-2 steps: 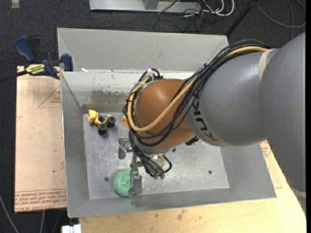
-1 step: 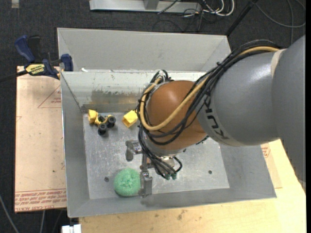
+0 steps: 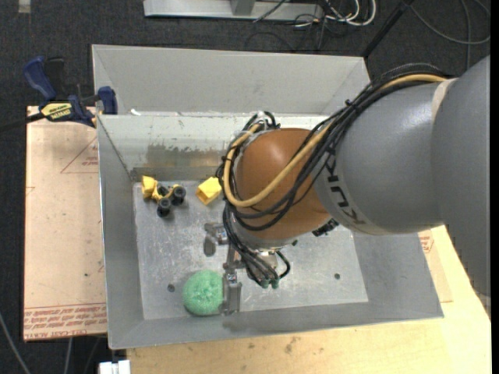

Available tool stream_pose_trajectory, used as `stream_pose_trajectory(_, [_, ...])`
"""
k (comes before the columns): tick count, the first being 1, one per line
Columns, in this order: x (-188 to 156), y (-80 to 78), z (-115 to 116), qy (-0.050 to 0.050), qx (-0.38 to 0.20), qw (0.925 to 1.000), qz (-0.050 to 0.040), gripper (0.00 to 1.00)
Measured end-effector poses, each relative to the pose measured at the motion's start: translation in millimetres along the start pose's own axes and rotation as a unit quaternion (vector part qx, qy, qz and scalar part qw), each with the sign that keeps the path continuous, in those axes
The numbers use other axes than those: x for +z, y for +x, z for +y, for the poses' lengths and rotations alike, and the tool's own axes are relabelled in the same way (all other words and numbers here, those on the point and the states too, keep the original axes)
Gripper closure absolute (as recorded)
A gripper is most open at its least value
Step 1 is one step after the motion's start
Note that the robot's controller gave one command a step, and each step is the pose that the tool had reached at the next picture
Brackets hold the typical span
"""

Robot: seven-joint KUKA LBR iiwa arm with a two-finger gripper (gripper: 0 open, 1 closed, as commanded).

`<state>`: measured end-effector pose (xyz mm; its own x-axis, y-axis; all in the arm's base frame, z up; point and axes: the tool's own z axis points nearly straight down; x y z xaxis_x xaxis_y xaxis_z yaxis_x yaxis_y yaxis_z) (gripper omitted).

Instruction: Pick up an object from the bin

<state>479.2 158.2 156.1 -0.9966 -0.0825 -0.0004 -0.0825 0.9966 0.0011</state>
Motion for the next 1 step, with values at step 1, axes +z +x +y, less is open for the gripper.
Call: stream_pose_trajectory(1, [75.2,-6.1,1.4,-0.001,0.004,1.0,-0.004,0.0])
